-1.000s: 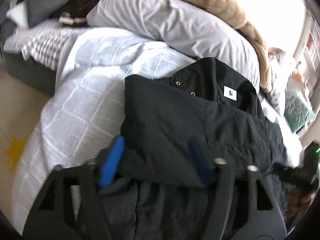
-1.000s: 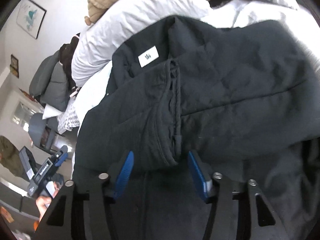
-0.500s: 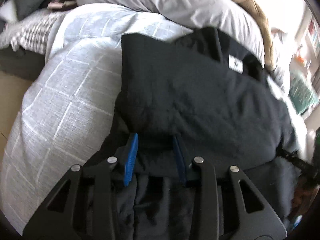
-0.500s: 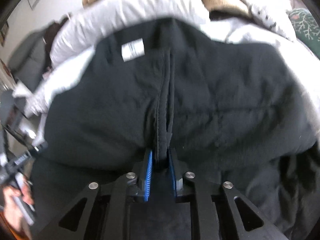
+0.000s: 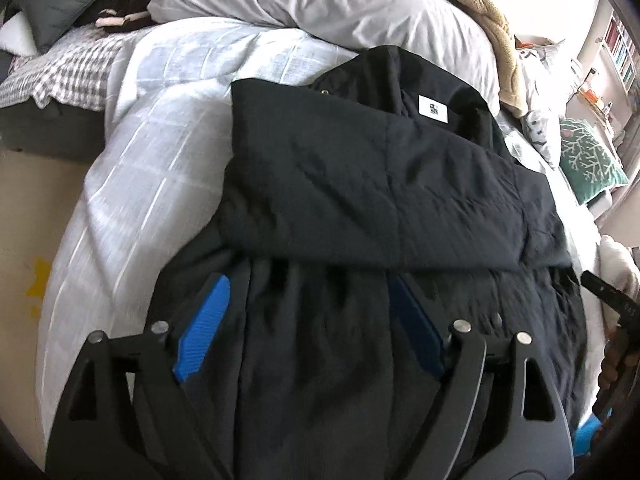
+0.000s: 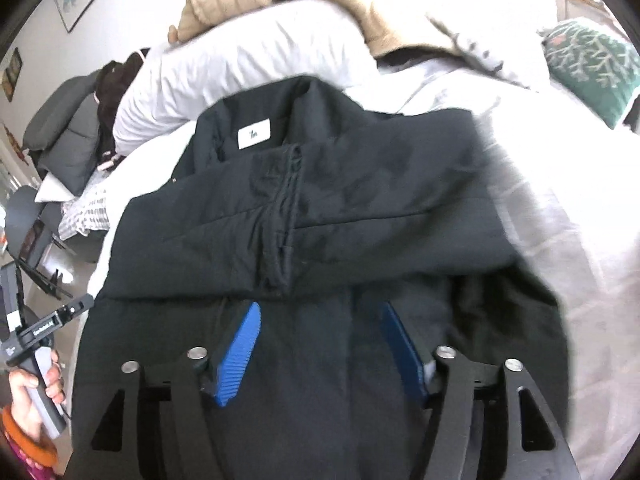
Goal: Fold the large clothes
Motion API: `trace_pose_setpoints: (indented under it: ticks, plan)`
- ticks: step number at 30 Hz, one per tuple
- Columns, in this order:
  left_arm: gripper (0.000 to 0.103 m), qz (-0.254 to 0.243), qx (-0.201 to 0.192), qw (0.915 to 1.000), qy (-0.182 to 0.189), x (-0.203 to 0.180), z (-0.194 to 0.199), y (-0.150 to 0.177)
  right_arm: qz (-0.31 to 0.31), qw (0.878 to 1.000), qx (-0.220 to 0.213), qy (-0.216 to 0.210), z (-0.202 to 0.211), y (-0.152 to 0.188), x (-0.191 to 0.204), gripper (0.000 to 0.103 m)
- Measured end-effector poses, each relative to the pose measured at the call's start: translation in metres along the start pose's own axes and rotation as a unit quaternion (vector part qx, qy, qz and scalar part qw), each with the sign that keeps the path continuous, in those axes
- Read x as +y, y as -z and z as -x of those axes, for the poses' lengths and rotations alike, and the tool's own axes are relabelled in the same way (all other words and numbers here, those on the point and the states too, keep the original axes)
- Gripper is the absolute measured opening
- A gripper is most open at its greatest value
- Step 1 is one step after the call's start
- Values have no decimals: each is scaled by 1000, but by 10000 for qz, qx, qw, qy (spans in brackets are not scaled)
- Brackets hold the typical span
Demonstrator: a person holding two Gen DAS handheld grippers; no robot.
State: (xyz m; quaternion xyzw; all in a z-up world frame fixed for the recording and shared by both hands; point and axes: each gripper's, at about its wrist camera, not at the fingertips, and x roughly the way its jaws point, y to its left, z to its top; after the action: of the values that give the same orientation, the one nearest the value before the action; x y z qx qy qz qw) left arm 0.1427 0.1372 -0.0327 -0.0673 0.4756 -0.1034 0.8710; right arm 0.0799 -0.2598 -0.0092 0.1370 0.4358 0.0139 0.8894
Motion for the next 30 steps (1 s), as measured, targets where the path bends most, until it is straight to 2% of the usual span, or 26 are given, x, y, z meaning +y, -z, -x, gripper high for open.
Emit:
trace_pose_setpoints:
  ticks: [2,6,11,14,17,20,28,30]
  plan:
    - [84,87,50,9999,22,2,9,3,15,10000,-59,-8,20,9,-6,77]
    - [85,460,222,9986,133,14,28,19,-52,10000,65,-19,57,28,-25,80]
    - [85,626,670,9955,-226,38,42,53,-75,9981,408,447,84,57,-47,81]
    - [85,778,957,9922,-188,54,51,76,45,9967,574,581,99,88,-63,84]
    - [85,826,1311,9879,-91,65,55,97,-92,9943,932,504,104,118,-84,84]
    - [85,879,1526,9844,1,72,59,112,-486,9901,1248,426,106,144,-109,84]
    - [85,1287,1995,9710,287,104,66,138,-1582,9742,1612,8,109,168,-156,84]
    - [85,1398,2243,9637,373,112,60,147,-1772,9673,1812,-135,103,177,-162,84]
